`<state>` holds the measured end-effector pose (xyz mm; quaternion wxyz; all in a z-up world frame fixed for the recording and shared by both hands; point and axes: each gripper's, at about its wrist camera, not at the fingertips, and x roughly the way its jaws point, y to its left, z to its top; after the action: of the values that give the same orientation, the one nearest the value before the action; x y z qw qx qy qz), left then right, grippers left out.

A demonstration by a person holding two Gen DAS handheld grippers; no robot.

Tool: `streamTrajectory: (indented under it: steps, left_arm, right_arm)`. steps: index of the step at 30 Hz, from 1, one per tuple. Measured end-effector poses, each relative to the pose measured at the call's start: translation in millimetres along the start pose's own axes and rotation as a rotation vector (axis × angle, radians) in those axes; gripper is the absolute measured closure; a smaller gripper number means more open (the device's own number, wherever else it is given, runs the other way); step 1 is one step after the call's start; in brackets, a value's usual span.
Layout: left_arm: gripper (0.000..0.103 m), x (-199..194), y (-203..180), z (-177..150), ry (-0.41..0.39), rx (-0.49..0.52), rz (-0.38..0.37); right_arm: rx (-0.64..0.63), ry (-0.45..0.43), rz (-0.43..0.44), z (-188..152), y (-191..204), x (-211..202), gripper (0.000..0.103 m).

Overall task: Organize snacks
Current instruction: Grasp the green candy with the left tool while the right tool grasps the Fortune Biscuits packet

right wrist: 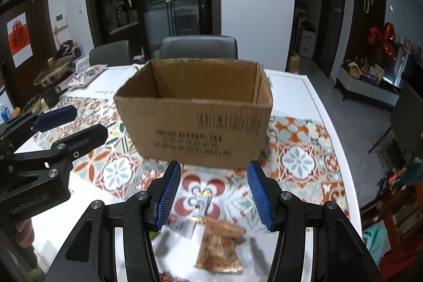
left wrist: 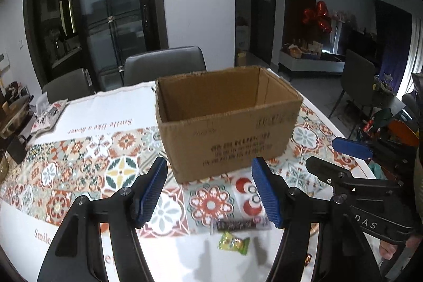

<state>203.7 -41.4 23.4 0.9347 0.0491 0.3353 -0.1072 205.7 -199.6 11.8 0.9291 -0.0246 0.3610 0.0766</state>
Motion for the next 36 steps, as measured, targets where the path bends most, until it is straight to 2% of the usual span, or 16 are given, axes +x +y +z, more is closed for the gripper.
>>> streamTrajectory:
  steps: [9,20,30,36]
  left_arm:
    - [0.038,13,-7,-34,0.090,-0.041,-0.044]
    - [0.038,36,-13,-70,0.191,-0.039,-0.087]
    - [0.038,64,-15,-97,0.303,-0.055,-0.134]
    - [0.040,77,-15,-106,0.340,-0.058,-0.136]
  right_arm:
    - [0.053,0.044,0.004,-31,-6,3,0.049]
    - [0.071,0.125,0.031,-66,-6,21,0.049]
    - [0.083,0.206,0.017,-85,-8,42,0.049]
    - [0.096,0.257,0.011,-92,-11,57,0.049]
